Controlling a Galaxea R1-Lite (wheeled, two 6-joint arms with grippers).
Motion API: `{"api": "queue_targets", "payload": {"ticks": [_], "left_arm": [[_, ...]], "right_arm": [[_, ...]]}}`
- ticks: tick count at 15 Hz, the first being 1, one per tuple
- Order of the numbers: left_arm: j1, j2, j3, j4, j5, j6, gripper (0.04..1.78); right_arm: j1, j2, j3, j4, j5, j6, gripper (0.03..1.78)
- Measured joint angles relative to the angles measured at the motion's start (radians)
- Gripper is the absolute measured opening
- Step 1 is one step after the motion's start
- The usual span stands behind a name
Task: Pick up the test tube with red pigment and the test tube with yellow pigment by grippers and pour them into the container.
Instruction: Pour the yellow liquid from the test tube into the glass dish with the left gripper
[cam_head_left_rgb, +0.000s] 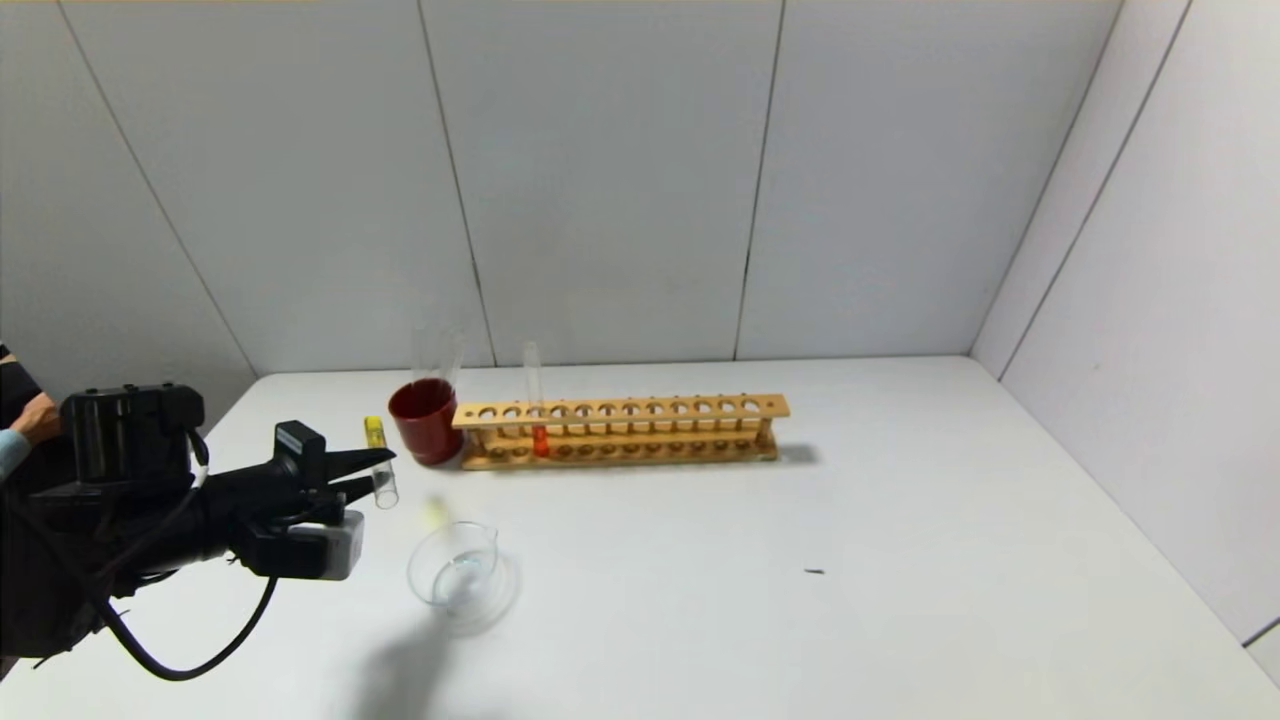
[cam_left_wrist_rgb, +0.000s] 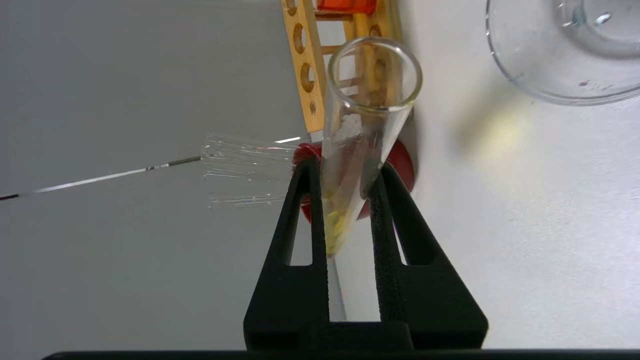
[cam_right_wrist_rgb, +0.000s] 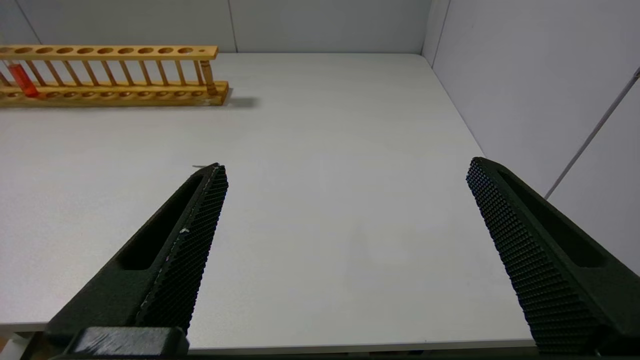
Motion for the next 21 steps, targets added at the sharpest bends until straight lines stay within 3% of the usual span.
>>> {"api": "queue_targets", "payload": {"ticks": [21], "left_arm": [[-0.11, 0.084, -0.071, -0.001, 0.014, 0.285, 0.31]], "right_arm": [[0.0, 0.0, 0.0, 0.0, 0.0, 0.0, 1.75]]}}
